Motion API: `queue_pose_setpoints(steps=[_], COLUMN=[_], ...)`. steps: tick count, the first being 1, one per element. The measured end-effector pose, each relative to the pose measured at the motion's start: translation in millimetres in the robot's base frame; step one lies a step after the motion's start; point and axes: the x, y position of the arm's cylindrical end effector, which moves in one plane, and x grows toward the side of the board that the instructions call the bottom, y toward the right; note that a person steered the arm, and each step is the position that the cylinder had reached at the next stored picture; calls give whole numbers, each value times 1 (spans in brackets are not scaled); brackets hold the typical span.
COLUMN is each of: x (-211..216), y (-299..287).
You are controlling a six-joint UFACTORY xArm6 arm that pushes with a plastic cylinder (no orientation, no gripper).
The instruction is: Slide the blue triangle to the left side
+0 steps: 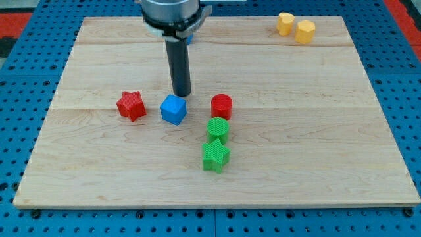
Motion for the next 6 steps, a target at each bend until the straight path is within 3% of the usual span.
queue_pose_setpoints(steps=[1, 2, 3, 4, 6], x=[-73, -135, -158, -128, -145], y=[62, 82, 18, -86, -107])
